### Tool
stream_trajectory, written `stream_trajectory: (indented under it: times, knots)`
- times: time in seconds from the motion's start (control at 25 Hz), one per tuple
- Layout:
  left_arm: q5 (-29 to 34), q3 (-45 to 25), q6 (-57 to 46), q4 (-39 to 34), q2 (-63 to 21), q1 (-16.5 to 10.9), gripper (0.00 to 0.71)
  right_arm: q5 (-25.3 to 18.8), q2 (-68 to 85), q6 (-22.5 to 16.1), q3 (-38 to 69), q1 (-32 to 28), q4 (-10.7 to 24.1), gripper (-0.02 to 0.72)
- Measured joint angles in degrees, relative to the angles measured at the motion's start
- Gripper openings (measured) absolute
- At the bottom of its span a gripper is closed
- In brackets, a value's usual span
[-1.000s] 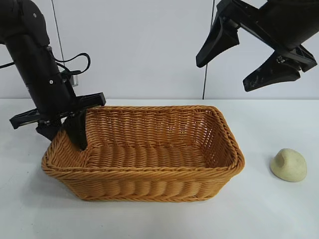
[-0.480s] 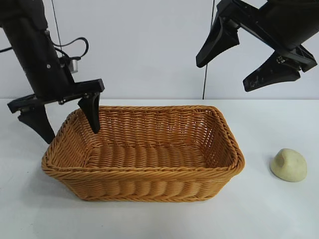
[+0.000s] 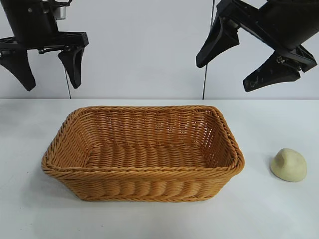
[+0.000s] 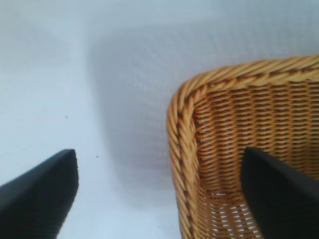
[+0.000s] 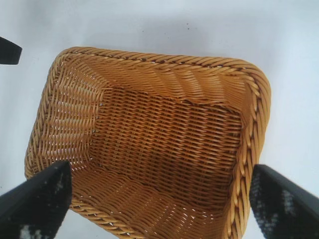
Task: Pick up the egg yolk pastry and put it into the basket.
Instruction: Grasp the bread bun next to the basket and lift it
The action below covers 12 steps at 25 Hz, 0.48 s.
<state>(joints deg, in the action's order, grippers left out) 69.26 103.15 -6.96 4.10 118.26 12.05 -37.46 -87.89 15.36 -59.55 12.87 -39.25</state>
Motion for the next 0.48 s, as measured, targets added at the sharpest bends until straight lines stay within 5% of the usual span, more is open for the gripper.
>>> stream_trajectory:
  times: [0.48]
  knots:
    - [0.0,0.0,0.6,-5.3,0.0,-12.9,0.64,0.0,0.0,0.0,0.0,0.0,0.0,0.691]
